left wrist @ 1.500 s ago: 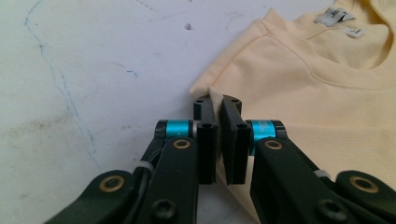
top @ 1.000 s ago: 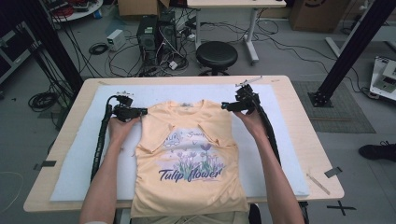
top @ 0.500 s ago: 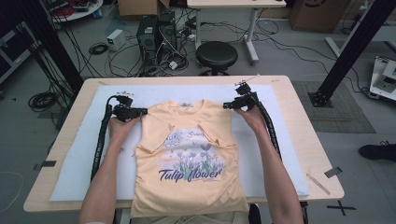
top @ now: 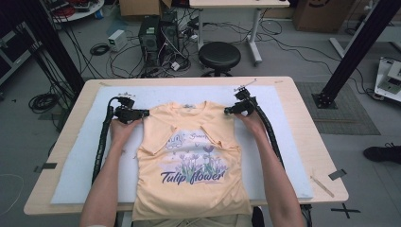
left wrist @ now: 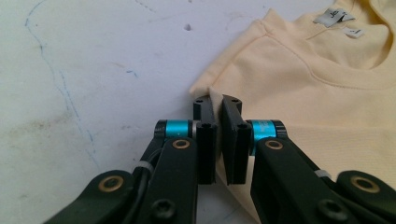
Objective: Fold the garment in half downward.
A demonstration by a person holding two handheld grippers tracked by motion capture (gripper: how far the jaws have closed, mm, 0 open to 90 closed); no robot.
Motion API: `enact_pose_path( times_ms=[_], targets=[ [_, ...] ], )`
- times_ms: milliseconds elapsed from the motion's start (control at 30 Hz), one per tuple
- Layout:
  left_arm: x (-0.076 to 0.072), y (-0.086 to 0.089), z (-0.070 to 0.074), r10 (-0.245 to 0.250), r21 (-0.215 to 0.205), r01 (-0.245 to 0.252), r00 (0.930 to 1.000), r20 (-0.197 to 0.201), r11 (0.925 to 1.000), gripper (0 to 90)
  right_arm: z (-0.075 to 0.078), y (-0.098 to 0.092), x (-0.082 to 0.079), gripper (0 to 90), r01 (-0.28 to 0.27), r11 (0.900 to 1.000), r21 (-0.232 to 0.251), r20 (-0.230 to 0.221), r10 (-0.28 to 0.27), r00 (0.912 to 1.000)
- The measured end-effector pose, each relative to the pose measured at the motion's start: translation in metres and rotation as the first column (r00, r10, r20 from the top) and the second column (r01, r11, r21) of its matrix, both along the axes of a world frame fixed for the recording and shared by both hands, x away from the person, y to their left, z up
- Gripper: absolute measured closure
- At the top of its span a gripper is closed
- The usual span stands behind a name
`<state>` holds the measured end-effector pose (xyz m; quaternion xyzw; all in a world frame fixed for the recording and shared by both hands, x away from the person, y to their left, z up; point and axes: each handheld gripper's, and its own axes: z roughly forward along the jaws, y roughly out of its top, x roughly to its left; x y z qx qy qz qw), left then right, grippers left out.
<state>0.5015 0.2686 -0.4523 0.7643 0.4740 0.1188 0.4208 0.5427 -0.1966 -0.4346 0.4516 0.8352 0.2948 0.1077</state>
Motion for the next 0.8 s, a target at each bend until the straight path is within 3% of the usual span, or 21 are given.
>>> enact_pose_path(
  times_ms=[167, 233, 300, 433, 800],
  targets=[
    [0.000, 0.000, 0.000, -0.005, 0.009, 0.005, 1.0000, 0.003, 0.9999, 84.7, -0.001, 0.007, -0.004, 38.4, 0.005, 0.999, -0.049, 0.030, -0.004, 0.9996],
    [-0.001, 0.000, 0.000, -0.003, 0.011, 0.003, 1.0000, 0.006, 0.9999, 84.7, 0.000, 0.008, -0.006, 43.4, 0.001, 0.999, -0.047, 0.031, 0.001, 0.9995],
    [-0.001, -0.001, 0.000, 0.000, 0.010, 0.000, 1.0000, 0.010, 1.0000, 84.7, 0.002, 0.013, -0.010, 57.1, -0.020, 0.998, -0.065, 0.037, 0.022, 0.9991],
    [-0.001, -0.001, 0.000, -0.002, 0.014, 0.002, 1.0000, 0.008, 0.9999, 84.7, 0.004, 0.019, -0.013, 60.7, -0.020, 0.995, -0.097, 0.051, 0.025, 0.9984],
    [-0.001, -0.001, 0.000, -0.002, 0.014, 0.002, 0.9999, 0.010, 0.9999, 84.7, -0.001, 0.005, -0.012, 73.6, -0.009, 1.000, 0.021, 0.026, 0.008, 0.9996]
  ],
)
